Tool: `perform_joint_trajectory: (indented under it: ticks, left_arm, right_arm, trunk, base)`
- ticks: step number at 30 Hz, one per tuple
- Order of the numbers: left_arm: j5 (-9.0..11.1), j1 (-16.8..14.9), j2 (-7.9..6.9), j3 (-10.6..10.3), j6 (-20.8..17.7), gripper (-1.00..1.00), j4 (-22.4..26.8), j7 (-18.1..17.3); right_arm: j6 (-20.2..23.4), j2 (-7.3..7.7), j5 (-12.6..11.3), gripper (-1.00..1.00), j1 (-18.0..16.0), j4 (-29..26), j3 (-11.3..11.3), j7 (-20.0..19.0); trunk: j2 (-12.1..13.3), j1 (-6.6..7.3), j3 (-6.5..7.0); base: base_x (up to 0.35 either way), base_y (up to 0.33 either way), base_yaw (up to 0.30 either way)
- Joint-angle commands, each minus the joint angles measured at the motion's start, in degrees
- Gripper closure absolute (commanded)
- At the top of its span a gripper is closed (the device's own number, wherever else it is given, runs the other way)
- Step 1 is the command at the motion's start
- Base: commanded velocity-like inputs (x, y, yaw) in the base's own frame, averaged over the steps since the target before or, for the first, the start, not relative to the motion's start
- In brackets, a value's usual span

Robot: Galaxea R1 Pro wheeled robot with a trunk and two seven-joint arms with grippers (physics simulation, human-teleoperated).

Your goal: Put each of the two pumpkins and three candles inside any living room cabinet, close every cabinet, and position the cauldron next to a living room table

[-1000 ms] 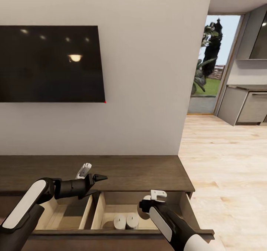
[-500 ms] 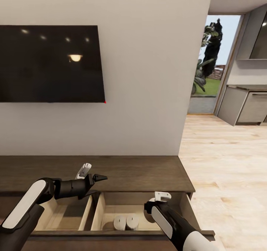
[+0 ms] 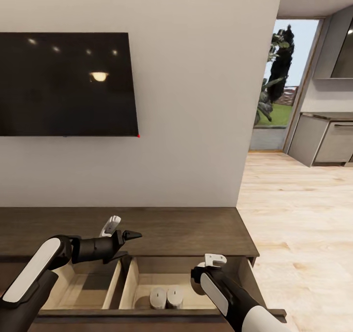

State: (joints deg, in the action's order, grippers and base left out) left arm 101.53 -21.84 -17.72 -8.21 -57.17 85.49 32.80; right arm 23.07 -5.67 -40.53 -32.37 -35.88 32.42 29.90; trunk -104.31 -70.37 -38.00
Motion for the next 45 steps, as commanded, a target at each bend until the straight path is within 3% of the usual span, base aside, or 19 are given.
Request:
perform_joint_trajectory:
  ticks: [1, 16, 28, 30, 35, 39, 45]
  left_arm:
    - [0.60, -0.05, -0.02, -0.05, 0.04, -1.00, 0.04, 0.60]
    - [0.60, -0.05, -0.03, -0.05, -0.03, -1.00, 0.18, 0.58]
    - [0.82, 1.35, -0.07, 0.02, -0.13, -1.00, 3.85, 0.40]
    - [1.81, 1.53, -0.09, 0.00, -0.14, -1.00, 4.47, 0.36]
    - [6.48, 2.22, -0.12, -0.27, -0.21, -1.00, 6.17, 0.33]
    - [7.11, 2.37, -0.07, -0.67, -0.22, -1.00, 6.45, 0.33]
    - [7.36, 2.41, -0.03, -3.46, -0.22, -1.00, 6.94, 0.25]
  right_arm:
    - [0.13, 0.04, -0.43, 1.00, -0.06, -0.08, 0.28, 0.42]
    - [0.22, 0.04, -0.43, 1.00, -0.06, -0.03, 0.26, 0.42]
    - [-0.13, 0.02, -0.20, 1.00, -0.25, 1.53, 0.28, 0.07]
    - [-0.22, -0.02, -0.02, 1.00, -0.29, 1.83, 0.28, -0.07]
    - [-0.59, -0.05, 0.19, 1.00, -0.32, 2.03, 0.35, -0.30]
    - [-2.66, -0.05, 0.29, 1.00, -0.32, 2.16, 0.36, -0.37]
    - [-3.85, -0.05, 0.42, 1.00, -0.32, 2.22, 0.44, -0.45]
  trunk:
    - [-0.03, 0.00, -0.06]
    - [-0.03, 0.00, -0.06]
    - [-4.84, -2.64, -2.22]
    - [-5.64, -3.08, -2.57]
    - [-7.65, -4.18, -3.47]
    - [-9.25, -5.05, -4.19]
    - [-11.66, -6.37, -5.27]
  base:
    - [0.053, 0.000, 0.000]
    - [0.034, 0.000, 0.000]
    - [0.000, 0.000, 0.000]
    - [0.000, 0.000, 0.000]
    - [0.000, 0.000, 0.000]
    - [0.000, 0.000, 0.000]
    - [0.000, 0.000, 0.000]
